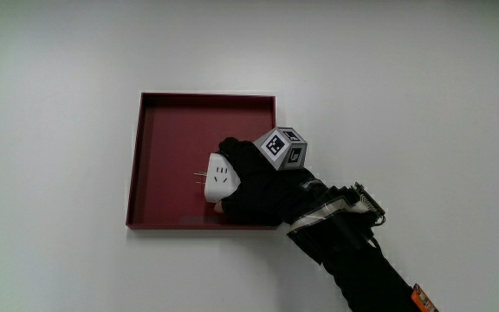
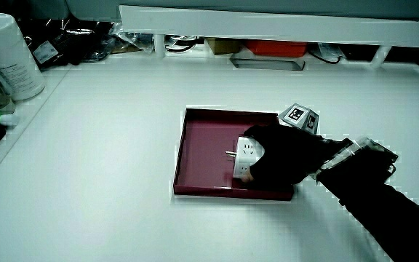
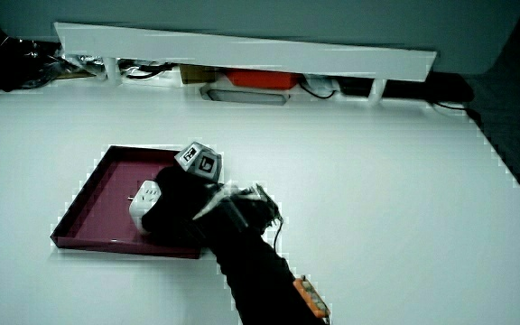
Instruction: Pick socket
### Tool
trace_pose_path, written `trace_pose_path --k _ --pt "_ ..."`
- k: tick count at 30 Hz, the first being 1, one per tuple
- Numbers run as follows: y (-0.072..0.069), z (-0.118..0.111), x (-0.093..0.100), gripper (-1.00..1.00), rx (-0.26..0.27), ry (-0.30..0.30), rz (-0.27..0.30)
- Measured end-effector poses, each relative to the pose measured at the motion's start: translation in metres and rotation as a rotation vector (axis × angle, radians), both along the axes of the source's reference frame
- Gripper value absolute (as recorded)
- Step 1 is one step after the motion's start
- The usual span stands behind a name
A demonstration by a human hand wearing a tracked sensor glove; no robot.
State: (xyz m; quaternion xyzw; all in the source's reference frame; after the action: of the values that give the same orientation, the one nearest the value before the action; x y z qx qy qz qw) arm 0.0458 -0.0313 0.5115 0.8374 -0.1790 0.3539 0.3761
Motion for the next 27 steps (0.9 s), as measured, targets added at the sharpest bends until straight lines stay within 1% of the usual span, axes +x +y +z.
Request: trace_pose_path --k 1,3,4,5,6,8,9,10,12,13,14,15,16,17,18,19,20,21,22,24,25,26,27 --pt "0.0 -0.002 0.0 1.0 0.001 -0.007 -0.007" --pt "0.0 0.0 0.001 1.0 -0.001 0.002 -0.01" --pt "0.0 -0.003 0.0 1.0 -0.001 -0.001 -0.016" --pt "0.0 -0.004 0.0 1.0 -0.006 -0.019 -0.012" --pt "0.0 -0.003 0.001 1.0 -0.004 -0.015 -0.009" --pt "0.0 -0.011 0.002 1.0 0.008 -0.042 -0.014" --pt "-0.001 -0.011 0.003 1.0 0.01 -0.036 -0.013" --pt "-0.001 -0.016 0.003 1.0 0.019 -0.04 -0.01" --pt "-0.002 -0.025 0.005 1.0 0.015 -0.062 -0.024" --pt "-0.002 -0.026 0.006 1.0 0.011 -0.062 -0.032" --pt "-0.003 -0.032 0.007 1.0 0.017 -0.062 -0.035" --pt "-0.003 -0.034 0.008 1.0 0.013 -0.076 -0.052" --pt "-0.004 -0.034 0.011 1.0 0.015 -0.07 -0.044" --pt "-0.004 -0.039 0.013 1.0 0.012 -0.087 -0.046" --pt "-0.004 -0.041 0.016 1.0 0.017 -0.085 -0.059" --pt "-0.004 -0.045 0.018 1.0 0.027 -0.073 -0.045" --pt "-0.005 -0.039 0.021 1.0 -0.036 -0.146 -0.068" --pt "-0.005 -0.042 0.024 1.0 -0.033 -0.165 -0.066" --pt "-0.005 -0.045 0.027 1.0 -0.046 -0.172 -0.062" --pt "-0.006 -0.05 0.034 1.0 -0.015 -0.184 -0.06" --pt "-0.006 -0.052 0.038 1.0 -0.042 -0.208 -0.048" --pt "-0.005 -0.056 0.042 1.0 -0.05 -0.182 -0.036" --pt "-0.006 -0.059 0.045 1.0 -0.04 -0.172 -0.038"
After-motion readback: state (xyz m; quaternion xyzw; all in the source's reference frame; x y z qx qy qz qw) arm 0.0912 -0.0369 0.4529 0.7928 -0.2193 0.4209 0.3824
